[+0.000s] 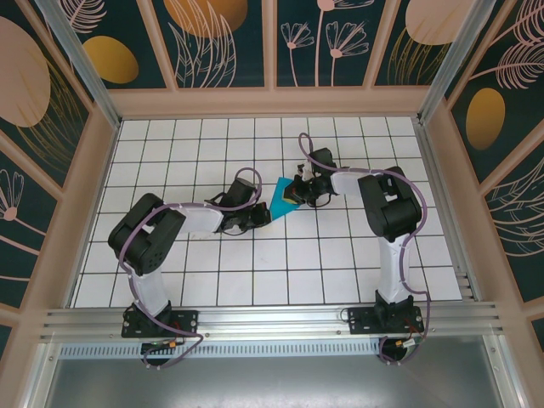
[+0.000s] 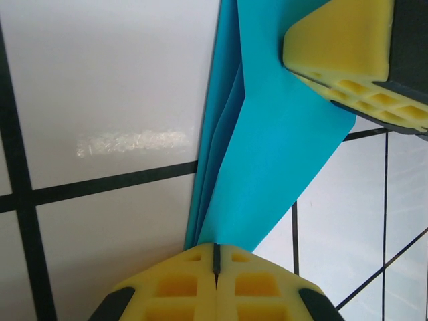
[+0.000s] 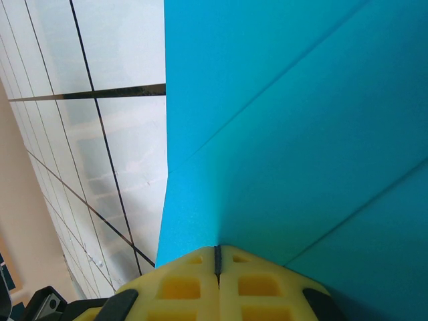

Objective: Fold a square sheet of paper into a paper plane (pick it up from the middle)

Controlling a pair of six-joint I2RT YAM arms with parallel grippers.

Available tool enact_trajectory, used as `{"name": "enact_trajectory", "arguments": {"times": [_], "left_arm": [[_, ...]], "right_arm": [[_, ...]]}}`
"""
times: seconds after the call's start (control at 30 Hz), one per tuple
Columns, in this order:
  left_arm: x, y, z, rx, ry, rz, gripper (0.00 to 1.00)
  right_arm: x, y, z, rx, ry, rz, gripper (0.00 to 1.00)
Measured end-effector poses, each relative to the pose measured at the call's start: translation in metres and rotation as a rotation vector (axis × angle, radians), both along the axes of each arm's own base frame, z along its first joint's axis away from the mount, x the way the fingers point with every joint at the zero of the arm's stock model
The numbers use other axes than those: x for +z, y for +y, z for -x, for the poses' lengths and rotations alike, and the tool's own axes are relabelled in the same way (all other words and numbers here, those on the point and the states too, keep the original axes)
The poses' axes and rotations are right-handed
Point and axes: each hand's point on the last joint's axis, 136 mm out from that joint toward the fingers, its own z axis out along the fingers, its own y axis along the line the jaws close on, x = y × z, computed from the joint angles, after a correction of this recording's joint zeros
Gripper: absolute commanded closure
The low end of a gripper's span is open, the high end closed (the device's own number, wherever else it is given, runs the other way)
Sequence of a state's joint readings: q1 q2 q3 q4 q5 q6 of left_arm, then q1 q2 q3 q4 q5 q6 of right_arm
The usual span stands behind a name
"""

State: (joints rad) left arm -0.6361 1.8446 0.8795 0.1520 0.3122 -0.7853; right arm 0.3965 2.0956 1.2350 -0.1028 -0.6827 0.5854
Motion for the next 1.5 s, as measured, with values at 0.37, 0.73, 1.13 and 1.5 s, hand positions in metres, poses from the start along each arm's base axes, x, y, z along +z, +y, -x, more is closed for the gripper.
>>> {"name": "enact_trajectory", "arguments": {"times": [0.37, 0.73, 1.13, 1.5], "left_arm": [[-0.001, 0.009, 0.009, -0.021, 0.009, -0.045, 0.97], [0.008, 0.019, 0.019, -0.034, 0.016, -0.081, 0.99], [0.042, -0.007, -0.009, -0.022, -0.085, 0.037, 0.99], [0.003, -0.007, -0.012, -0.009, -0.019, -0.012, 1.0]], "right_arm": [[0.0, 0.0, 0.0, 0.002, -0.001, 0.0, 1.0], [0.0, 0.0, 0.0, 0.002, -0.001, 0.0, 1.0], [0.0, 0.0, 0.0, 0.002, -0.002, 0.0, 1.0], [0.0, 0.0, 0.0, 0.002, -0.002, 0.0, 1.0]]}}
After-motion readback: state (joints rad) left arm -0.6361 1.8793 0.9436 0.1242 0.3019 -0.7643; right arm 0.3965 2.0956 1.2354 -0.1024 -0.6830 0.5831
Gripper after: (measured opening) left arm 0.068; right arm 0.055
